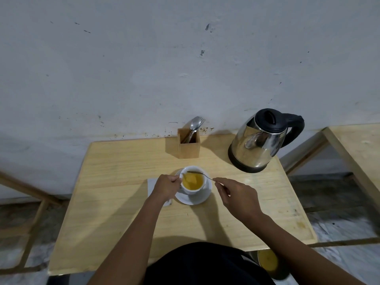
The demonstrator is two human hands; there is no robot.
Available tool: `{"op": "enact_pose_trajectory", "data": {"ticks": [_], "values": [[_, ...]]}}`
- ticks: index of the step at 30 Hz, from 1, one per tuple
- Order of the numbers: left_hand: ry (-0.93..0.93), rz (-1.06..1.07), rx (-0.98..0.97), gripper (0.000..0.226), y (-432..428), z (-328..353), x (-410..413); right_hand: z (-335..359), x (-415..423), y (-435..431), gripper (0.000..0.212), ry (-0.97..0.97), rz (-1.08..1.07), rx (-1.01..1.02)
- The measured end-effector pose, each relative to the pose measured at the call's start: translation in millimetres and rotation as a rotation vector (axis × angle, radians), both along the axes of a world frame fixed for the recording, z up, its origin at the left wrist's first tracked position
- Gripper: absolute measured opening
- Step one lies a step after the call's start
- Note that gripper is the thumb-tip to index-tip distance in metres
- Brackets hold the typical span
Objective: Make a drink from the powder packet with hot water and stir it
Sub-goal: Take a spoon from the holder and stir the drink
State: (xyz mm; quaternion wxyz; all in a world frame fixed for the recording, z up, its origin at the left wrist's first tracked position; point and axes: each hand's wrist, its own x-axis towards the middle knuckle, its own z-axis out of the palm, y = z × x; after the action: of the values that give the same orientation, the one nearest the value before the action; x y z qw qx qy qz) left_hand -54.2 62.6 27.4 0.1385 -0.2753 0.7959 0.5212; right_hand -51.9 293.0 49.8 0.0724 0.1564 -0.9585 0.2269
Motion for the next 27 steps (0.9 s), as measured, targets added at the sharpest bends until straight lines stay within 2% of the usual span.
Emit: {"op": "enact_pose_trajectory", "data": {"ticks": [3, 7, 13, 18, 21, 25, 27], "values": [[0.008, -0.006, 0.004, 0.032, 0.0, -1.3, -0.1, 0.4, 1.3, -0.3, 0.020, -0.024, -0.021, -0.006], [0.014, -0.003, 0.018, 0.030, -0.5, -3.4, -0.4, 0.3, 5.7, -1.8, 0.020, -0.164, -0.078, -0.029], [0.018, 0.008, 0.021, 0.031, -0.6, -6.3, -1.7, 2.5, 9.0, -3.4, 0.021, -0.181, -0.087, -0.060], [0.009, -0.003, 0.035, 0.030, -1.5, -7.4, -2.5, 5.4, 10.3, -3.6, 0.024, -0.289, -0.092, -0.100], [0.004, -0.004, 0.044, 0.031, -2.1, -8.4, -3.0, 5.6, 8.4, 1.8, 0.024, -0.395, -0.155, -0.237], [0.005, 0.004, 0.054, 0.032, -2.7, -10.0, -2.3, 0.2, 3.1, 12.0, 0.019, -0.486, -0.263, -0.572], [0.006, 0.005, 0.049, 0.032, -2.4, -9.7, -2.2, -10.5, 1.1, 16.5, 0.019, -0.529, -0.339, -0.675]]}}
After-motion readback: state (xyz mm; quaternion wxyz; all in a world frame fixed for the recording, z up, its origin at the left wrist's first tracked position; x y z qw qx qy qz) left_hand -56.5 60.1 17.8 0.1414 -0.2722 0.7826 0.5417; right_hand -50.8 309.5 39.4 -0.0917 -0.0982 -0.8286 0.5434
